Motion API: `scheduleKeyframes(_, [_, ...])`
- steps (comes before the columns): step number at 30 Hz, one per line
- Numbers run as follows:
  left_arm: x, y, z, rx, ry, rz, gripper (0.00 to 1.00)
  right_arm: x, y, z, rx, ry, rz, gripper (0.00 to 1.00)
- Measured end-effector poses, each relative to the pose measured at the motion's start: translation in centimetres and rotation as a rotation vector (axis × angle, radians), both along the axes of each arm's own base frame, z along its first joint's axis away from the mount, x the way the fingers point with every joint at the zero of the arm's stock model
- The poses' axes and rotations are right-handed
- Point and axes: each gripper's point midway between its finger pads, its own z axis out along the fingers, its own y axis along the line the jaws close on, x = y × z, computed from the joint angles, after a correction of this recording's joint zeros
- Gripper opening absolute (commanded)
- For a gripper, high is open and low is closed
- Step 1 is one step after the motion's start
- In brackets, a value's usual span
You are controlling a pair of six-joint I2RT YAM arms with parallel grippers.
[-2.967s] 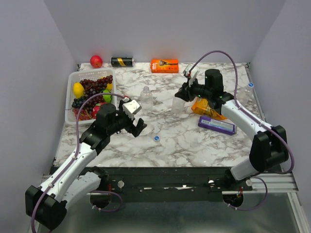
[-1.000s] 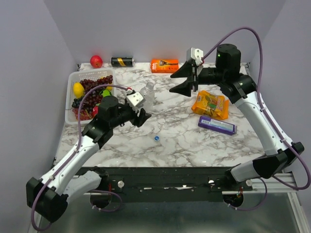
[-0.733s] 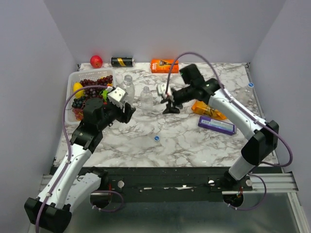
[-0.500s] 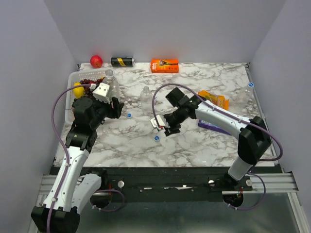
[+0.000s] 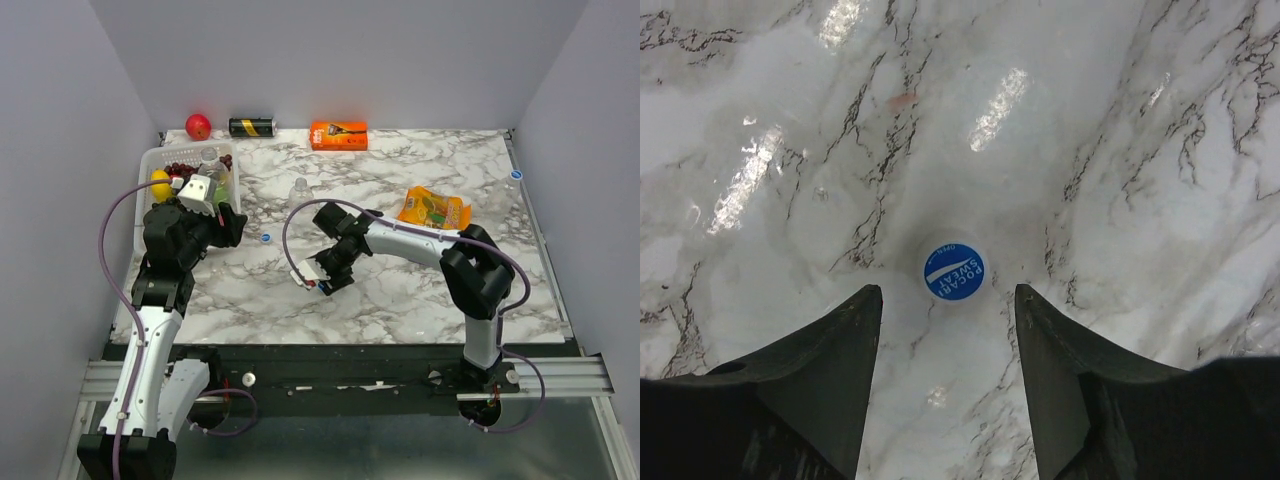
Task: Screw on the bottle caps
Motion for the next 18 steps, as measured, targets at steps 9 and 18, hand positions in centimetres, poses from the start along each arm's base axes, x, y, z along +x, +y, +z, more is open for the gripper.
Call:
scheduleKeyframes(9, [-0.2, -0.3, 0.0, -0.011, 0.002, -0.022, 0.0, 0.6, 1.1, -0.5, 0.003, -0.019, -0.008, 0.61])
scheduleKeyframes(18, [-0.3, -0.6, -0.3, -0.019, 0.013, -0.039, 0.0, 0.6, 1.0, -1.2, -0.016, -0.015, -0.01, 0.59])
